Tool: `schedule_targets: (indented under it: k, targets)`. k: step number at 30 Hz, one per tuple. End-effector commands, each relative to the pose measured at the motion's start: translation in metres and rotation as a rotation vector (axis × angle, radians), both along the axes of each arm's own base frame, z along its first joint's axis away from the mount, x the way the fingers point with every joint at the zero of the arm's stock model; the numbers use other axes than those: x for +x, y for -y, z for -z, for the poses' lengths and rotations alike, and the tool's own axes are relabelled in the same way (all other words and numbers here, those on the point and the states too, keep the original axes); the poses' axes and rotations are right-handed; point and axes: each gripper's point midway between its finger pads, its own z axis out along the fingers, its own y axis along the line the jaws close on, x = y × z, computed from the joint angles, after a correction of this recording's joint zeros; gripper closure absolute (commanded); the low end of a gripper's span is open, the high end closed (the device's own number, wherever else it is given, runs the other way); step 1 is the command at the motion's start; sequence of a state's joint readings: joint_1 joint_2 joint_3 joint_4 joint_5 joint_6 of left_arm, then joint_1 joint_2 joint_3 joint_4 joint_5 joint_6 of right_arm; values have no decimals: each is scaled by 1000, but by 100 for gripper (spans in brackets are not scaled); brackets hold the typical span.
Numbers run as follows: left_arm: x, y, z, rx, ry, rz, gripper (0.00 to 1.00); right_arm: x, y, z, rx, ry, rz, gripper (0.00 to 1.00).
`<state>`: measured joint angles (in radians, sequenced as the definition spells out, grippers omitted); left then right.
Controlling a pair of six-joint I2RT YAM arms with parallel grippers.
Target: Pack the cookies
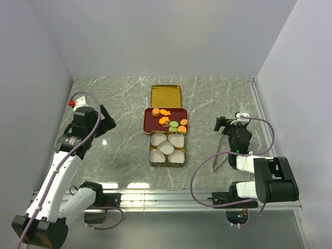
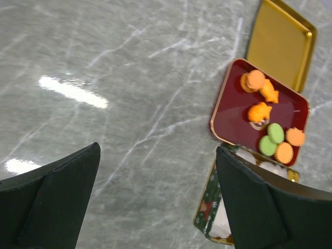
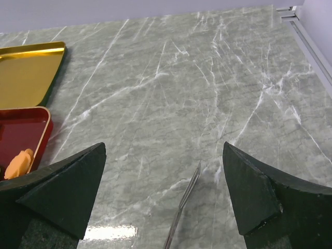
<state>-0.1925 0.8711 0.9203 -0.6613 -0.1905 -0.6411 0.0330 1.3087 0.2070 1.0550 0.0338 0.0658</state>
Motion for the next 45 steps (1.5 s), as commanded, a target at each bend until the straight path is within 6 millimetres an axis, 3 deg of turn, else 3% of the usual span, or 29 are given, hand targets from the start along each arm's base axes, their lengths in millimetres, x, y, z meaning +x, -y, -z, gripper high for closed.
schedule_targets:
  k: [1,4,12,19,23,24,25,26,27,28,29,30,32,33,34,35,36,38,39,41,42,45]
  targets:
    - [3,-17,-35,56,78,-80,1,5,1,-21,-1,74,10,0]
    - [5,-10,-48,94,107,-24,0,5,1,-22,-2,76,8,0]
    - [-3,6,-25,83,4,83,1,5,1,-21,-1,74,8,0]
    - [-18,-6,-11,110,-18,45,0,5,0,-22,1,77,7,0]
    - [-19,-5,-16,105,10,56,1,6,0,-23,0,79,8,0]
    - [-19,-3,-15,104,11,64,1,5,11,-19,10,63,83,0]
    - [-18,-2,-15,104,12,72,1,7,15,-32,22,88,118,0]
    - [-17,0,-15,101,16,81,1,4,23,-17,37,-3,184,0]
    - [-18,2,-15,99,20,88,1,1,40,-15,36,-57,320,0]
    - [-19,4,-17,92,33,93,1,21,43,-49,59,-38,352,0]
    - [-19,6,-18,87,44,96,1,18,47,-32,-1,-184,370,0]
    - [-19,7,-16,84,45,91,1,36,46,-69,-14,-153,367,0]
    - [-20,10,-17,77,60,87,1,37,45,-69,-43,-259,360,0]
    - [-20,12,-13,76,56,92,1,41,43,-80,-21,-267,349,0]
    - [-21,14,-13,71,65,97,0,54,38,-114,29,-223,307,0]
    - [-21,18,-12,68,70,108,1,49,35,-113,66,-279,296,0]
    - [-20,19,-12,63,79,113,1,56,34,-144,95,-244,285,0]
    - [-23,23,-14,61,86,133,1,46,40,-137,169,-346,358,0]
    - [-23,24,-14,59,91,137,1,46,45,-155,216,-334,399,0]
    - [-24,23,-16,58,103,132,1,37,37,-133,254,-490,373,0]
    - [-25,23,-16,57,105,129,1,35,45,-139,260,-503,385,0]
    - [-27,24,-20,52,123,133,1,19,34,-132,199,-600,304,0]
